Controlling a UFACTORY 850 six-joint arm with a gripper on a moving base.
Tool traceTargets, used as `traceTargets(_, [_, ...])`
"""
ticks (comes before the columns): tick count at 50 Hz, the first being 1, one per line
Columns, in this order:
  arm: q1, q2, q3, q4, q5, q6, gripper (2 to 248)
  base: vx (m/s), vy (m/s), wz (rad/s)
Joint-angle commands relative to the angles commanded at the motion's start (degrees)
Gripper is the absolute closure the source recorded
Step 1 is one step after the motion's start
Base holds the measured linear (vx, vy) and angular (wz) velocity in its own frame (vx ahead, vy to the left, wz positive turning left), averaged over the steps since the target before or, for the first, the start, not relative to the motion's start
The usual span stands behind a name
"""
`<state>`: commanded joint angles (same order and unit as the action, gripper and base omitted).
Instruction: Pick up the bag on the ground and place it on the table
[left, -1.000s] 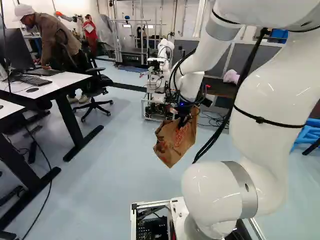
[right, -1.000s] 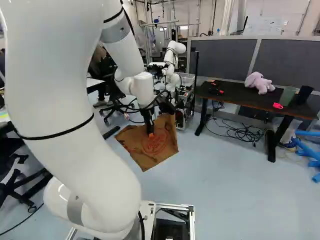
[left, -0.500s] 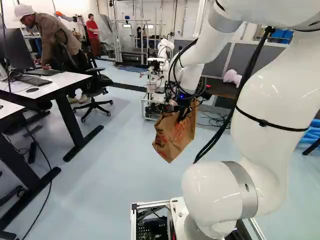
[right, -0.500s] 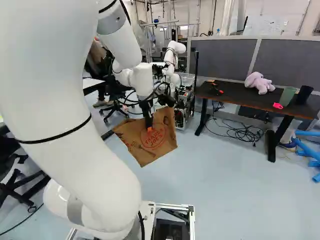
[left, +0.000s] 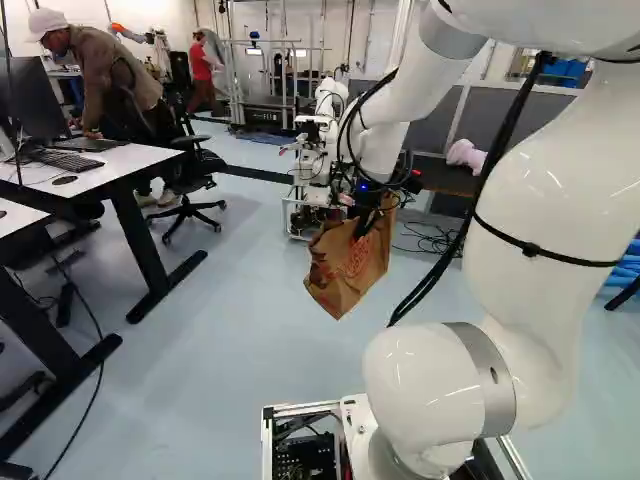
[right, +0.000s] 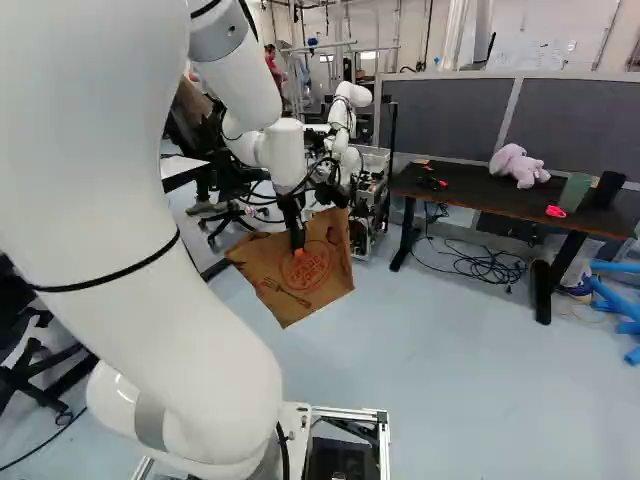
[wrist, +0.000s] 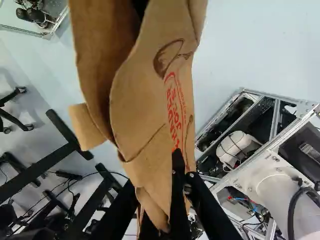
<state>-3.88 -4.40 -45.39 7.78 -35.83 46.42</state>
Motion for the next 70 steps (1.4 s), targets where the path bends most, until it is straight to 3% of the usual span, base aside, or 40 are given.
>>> traceTargets(32, [0.0,0.0,0.0,0.0,0.0,0.0,229,0.005,0.000,-0.003])
traceTargets(70, [0.0,0.0,0.0,0.0,0.0,0.0,229,0.005,-0.072,-0.344])
